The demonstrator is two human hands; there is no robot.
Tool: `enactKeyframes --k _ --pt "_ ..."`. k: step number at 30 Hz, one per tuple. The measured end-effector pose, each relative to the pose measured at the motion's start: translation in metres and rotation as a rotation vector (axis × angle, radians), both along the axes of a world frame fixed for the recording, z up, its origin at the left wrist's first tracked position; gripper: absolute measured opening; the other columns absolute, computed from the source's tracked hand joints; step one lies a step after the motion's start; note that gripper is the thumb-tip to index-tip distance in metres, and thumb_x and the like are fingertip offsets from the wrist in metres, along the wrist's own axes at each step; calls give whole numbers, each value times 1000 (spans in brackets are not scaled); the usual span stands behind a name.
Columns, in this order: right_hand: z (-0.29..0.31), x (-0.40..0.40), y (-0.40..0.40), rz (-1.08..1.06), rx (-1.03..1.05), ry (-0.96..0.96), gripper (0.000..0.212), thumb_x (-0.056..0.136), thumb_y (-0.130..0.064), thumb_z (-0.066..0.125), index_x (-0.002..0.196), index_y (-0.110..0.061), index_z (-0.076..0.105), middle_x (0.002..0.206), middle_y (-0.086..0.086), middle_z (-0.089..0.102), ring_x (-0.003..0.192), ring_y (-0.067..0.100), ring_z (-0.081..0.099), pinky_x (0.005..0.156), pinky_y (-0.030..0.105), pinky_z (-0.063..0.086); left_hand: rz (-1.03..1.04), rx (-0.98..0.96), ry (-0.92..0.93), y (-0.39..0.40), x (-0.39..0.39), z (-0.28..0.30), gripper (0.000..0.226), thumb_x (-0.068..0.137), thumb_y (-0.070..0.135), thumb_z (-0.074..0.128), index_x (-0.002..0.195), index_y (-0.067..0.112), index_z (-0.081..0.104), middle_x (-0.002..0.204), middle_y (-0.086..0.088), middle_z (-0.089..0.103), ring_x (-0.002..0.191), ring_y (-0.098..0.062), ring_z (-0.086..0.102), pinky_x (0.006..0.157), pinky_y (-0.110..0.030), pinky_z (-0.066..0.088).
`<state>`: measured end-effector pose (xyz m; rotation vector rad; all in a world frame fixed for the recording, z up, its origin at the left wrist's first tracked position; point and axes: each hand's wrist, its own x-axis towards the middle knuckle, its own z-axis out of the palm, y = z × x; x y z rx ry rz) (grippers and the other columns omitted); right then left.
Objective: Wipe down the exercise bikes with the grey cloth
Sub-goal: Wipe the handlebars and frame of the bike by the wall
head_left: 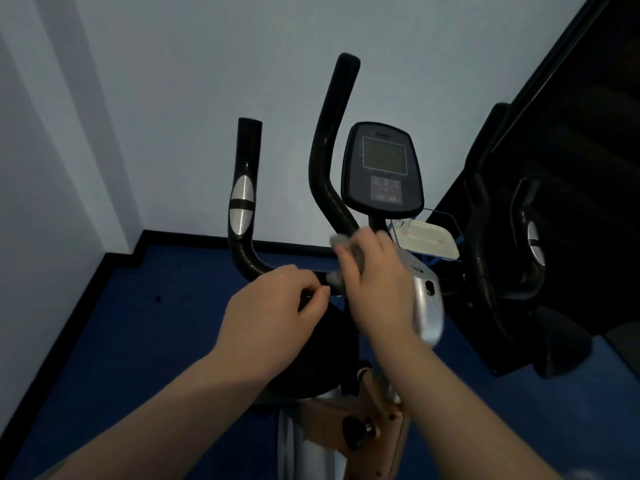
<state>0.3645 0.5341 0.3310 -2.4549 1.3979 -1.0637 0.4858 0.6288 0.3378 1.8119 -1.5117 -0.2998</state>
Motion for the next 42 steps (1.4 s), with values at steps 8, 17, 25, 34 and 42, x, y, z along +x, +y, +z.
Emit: enactKeyframes --k 8,17,25,34,42 --pt "29 19 -28 16 94 -226 26 94 -37 54 78 -22 40 75 -9 48 65 6 45 58 32 35 -94 -160 167 -3 8 16 9 86 29 59 86 27 67 81 13 61 82 -3 57 71 -27 50" --pt "15 -2 -27 97 124 -129 29 93 -42 52 71 -32 36 70 -15 48 62 5 49 53 23 38 -408 -222 -154 -89 110 96 11 91 20 62 89 15 72 85 5 66 85 -9 58 81 -27 46" --pt "28 32 -51 85 34 -19 28 94 -35 54 75 -28 34 70 -9 41 64 4 45 55 19 35 -413 -208 -218 -149 147 82 14 90 25 60 86 19 71 84 7 67 83 -12 58 79 -38 48" --pt "66 100 -96 62 2 -42 21 93 -36 55 81 -24 42 79 -12 45 70 2 48 54 16 33 -421 -266 -194 -158 152 70 33 84 45 43 70 26 65 67 10 60 66 -9 54 59 -32 46" --pt "76 68 -97 274 71 26 20 90 -40 55 78 -30 42 76 -11 48 70 6 51 59 20 40 -445 -354 -154 -160 154 62 28 83 43 46 67 26 63 62 15 56 63 -4 52 57 -22 41"
